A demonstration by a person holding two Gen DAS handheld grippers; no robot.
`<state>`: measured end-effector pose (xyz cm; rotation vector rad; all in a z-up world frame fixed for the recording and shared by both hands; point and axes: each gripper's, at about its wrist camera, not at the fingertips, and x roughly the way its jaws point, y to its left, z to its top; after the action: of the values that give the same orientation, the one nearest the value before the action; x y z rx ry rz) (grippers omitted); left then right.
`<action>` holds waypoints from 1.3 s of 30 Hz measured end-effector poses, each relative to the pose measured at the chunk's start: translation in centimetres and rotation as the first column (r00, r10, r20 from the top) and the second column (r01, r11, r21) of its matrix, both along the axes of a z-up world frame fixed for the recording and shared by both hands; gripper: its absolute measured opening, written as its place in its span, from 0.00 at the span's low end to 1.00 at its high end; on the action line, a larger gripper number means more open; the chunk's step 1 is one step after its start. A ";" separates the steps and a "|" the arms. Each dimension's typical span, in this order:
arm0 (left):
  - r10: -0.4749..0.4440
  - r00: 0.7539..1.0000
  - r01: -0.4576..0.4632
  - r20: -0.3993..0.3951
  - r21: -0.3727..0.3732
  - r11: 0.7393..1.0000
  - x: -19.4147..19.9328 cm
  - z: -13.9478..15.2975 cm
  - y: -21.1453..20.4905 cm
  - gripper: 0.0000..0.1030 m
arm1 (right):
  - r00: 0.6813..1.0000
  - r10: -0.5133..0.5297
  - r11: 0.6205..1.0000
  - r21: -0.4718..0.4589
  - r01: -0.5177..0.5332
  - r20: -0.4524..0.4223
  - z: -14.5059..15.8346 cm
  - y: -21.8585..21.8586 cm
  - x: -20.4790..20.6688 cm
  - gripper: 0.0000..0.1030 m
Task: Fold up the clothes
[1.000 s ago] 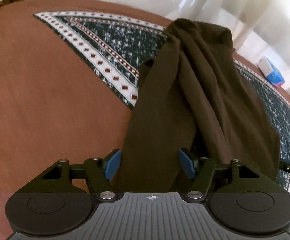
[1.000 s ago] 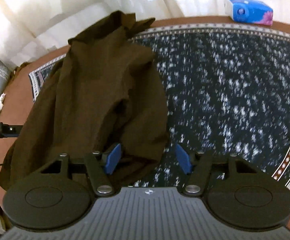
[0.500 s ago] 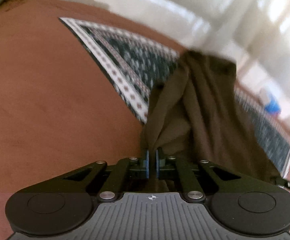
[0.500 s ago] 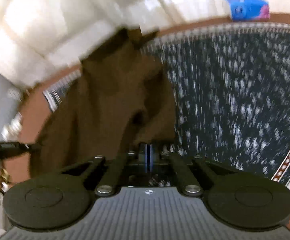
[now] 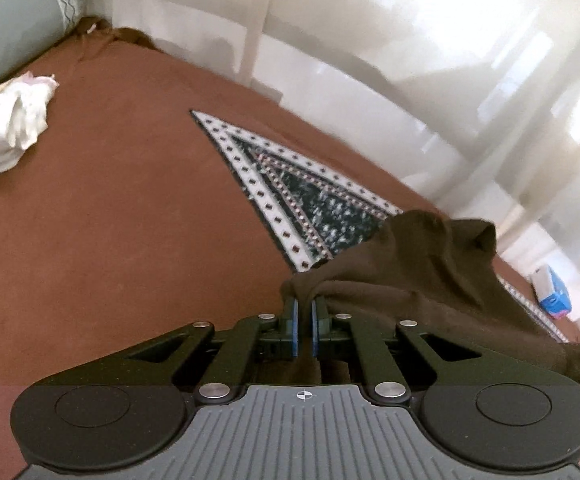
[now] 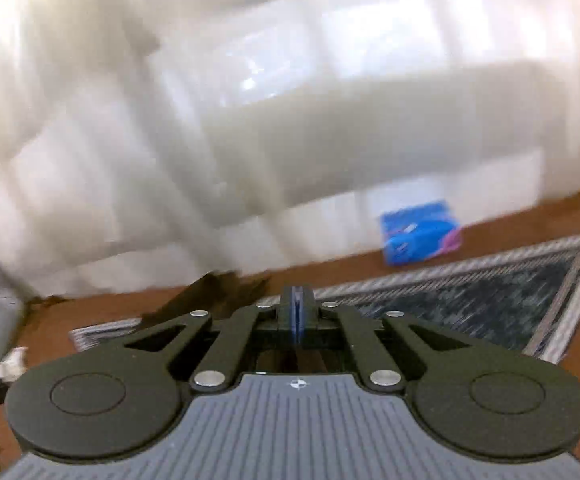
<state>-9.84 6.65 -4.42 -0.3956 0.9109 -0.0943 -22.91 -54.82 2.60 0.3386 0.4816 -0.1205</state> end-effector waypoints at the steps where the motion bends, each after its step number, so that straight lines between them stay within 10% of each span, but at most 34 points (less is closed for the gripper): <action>1: -0.005 1.000 0.005 -0.005 0.004 1.000 0.2 -0.3 0.1 0.01 | 0.999 -0.032 0.998 -0.047 0.032 0.001 0.2 -0.6 0.3 0.00; 8: -0.033 0.998 0.036 -0.056 0.053 0.998 0.5 -2.8 0.1 0.04 | 0.967 -0.162 0.987 -0.046 0.156 -0.195 -5.2 -5.0 3.2 0.00; 14: -0.056 0.997 0.063 -0.059 0.114 0.991 -0.2 -2.5 -0.5 0.49 | 0.965 0.031 0.996 0.089 -0.008 -0.260 -9.5 0.7 3.7 0.05; 21: -0.202 0.979 0.193 0.018 0.220 0.956 -3.1 1.4 -4.1 0.67 | 0.940 0.150 0.989 0.062 -0.138 -0.305 -11.4 6.0 5.4 0.32; 32: -0.597 0.801 0.596 -0.036 0.132 0.792 -8.5 -0.5 -19.2 0.68 | 0.933 0.090 0.994 -0.032 -0.108 -0.349 -11.7 2.8 4.9 0.51; 39: -0.472 0.874 0.485 -0.114 0.169 0.858 -9.9 -4.9 -26.0 0.60 | 0.911 0.191 0.979 0.008 -0.202 -0.366 -14.1 -0.4 4.4 0.52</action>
<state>-19.75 -19.40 -9.35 0.0192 1.0622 -0.4505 -18.46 -55.26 -11.54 0.2354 0.8800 0.0069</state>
